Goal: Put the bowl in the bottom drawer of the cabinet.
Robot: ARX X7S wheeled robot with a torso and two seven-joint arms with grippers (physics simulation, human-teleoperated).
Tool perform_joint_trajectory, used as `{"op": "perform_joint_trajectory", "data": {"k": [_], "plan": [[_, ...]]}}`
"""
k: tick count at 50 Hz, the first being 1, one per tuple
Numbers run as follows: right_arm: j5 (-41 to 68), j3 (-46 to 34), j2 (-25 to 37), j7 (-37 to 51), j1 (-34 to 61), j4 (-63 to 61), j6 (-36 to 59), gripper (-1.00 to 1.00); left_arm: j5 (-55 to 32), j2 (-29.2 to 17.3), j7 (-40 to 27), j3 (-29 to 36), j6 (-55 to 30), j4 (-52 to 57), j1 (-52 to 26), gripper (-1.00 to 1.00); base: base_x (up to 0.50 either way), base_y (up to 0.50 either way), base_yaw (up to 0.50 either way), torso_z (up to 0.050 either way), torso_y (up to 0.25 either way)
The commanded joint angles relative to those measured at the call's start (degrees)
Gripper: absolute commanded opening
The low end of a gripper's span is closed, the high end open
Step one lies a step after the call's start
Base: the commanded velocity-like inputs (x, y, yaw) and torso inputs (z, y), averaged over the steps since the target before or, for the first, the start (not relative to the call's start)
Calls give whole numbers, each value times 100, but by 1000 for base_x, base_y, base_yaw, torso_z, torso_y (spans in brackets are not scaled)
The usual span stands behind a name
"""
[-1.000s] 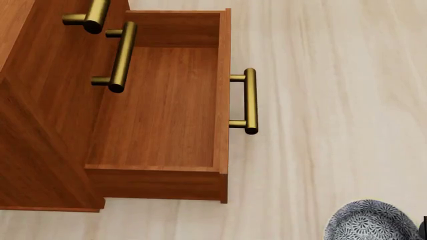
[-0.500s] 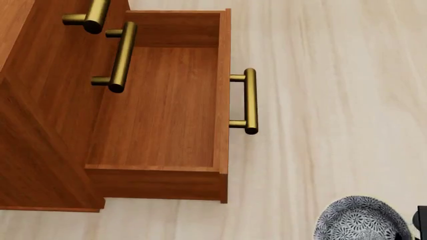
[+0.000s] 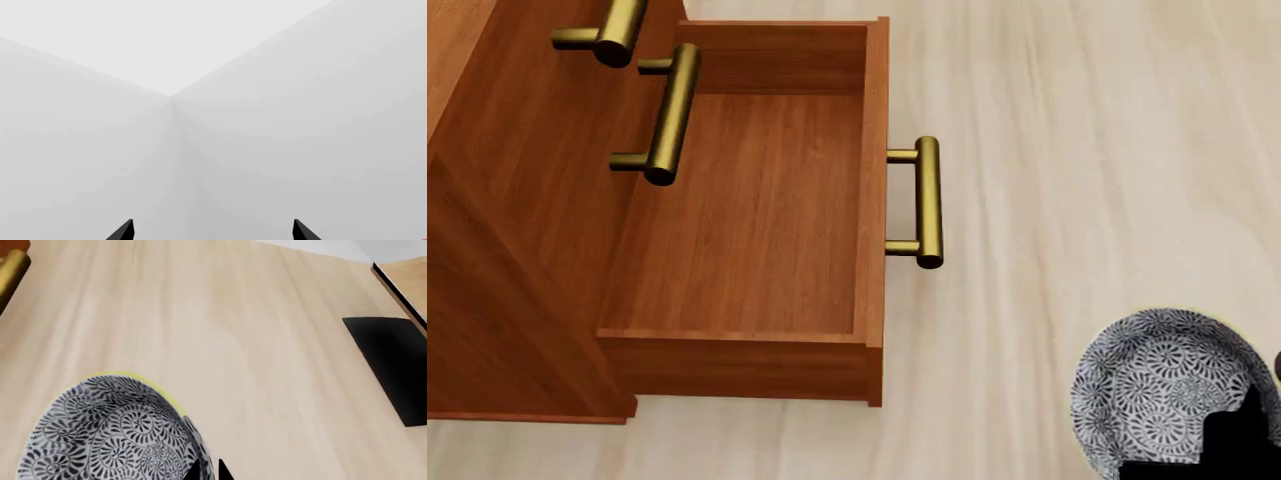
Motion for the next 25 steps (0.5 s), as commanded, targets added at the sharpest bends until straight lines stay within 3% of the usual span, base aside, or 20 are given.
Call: {"op": "perform_joint_trajectory", "data": {"k": [1,25], "plan": [[376,-378,-1,490,1325,50,630,-100,-76,-47,-27,-37,-31,20,-28,100,0,0,0,0,0],[-151,-2077,-320,360,4288,1354,1058,-100,-43,-46,-13,-41,56,2,102,100,0,0,0,0,0]]}}
